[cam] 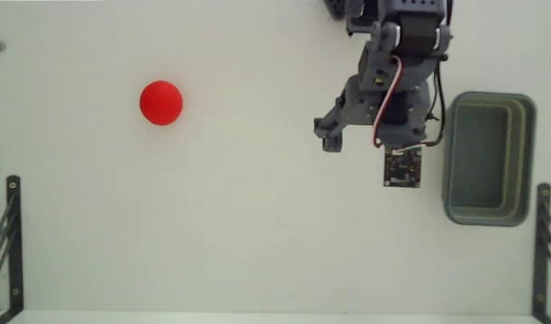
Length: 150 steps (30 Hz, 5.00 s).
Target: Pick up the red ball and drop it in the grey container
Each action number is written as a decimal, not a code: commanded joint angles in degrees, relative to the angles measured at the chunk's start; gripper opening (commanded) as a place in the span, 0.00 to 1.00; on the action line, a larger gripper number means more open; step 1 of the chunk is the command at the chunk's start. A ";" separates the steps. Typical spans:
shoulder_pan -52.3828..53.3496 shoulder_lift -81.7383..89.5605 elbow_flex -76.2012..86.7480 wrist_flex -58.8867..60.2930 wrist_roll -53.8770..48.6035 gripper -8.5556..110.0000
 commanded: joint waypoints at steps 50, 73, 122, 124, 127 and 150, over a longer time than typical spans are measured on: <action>14.61 2.19 0.30 1.10 0.18 1.00; 30.12 2.19 0.30 1.10 0.18 1.00; 54.49 2.19 0.30 1.10 0.18 1.00; 55.34 2.19 0.30 1.10 0.18 1.00; 56.73 2.19 0.30 1.10 0.18 1.00; 62.87 2.19 0.30 1.10 0.18 1.00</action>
